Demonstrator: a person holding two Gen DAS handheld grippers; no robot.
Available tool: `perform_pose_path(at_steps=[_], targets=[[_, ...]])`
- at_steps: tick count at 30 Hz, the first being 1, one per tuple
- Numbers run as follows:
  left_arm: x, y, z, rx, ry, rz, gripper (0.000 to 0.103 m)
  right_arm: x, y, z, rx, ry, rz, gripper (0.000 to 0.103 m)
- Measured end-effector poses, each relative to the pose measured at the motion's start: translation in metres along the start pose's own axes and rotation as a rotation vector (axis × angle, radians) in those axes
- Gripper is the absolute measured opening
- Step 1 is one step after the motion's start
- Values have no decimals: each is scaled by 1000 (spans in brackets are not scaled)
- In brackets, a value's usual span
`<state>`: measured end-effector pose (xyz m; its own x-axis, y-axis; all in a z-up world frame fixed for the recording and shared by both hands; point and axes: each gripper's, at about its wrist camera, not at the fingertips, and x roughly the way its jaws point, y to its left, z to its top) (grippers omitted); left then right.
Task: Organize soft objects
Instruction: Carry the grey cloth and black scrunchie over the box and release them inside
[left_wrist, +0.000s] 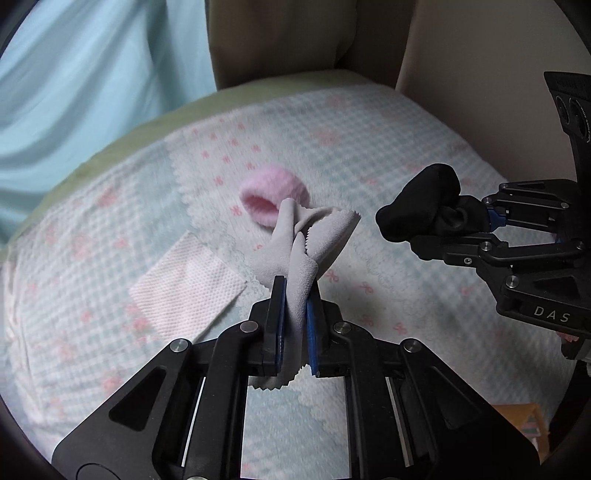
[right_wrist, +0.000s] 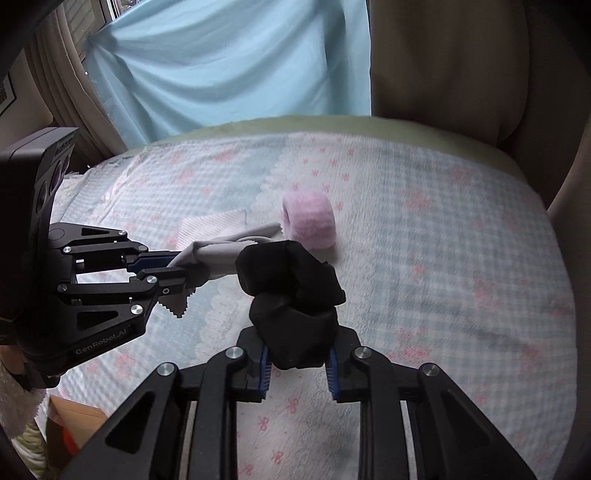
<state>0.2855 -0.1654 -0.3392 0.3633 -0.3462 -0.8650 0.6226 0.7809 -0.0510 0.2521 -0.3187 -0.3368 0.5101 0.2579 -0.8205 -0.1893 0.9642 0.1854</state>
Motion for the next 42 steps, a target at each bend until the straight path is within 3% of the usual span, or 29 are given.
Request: perform_pose_path(at_steps=[5, 12, 23, 34, 42], targets=[[-62, -3, 8, -25, -52, 36, 8, -56, 23, 11, -3, -50, -30, 22], [-160, -15, -6, -53, -123, 79, 8, -138, 65, 8, 16, -103, -53, 22], [-287, -34, -76, -124, -157, 117, 8, -236, 143, -44, 64, -82, -76, 22], [-327, -66, -162, -247, -88, 103, 8, -266, 182, -106, 120, -20, -44, 22], [-304, -91, -197, -294, -2, 105, 8, -257, 182, -139, 130, 50, -31, 22]])
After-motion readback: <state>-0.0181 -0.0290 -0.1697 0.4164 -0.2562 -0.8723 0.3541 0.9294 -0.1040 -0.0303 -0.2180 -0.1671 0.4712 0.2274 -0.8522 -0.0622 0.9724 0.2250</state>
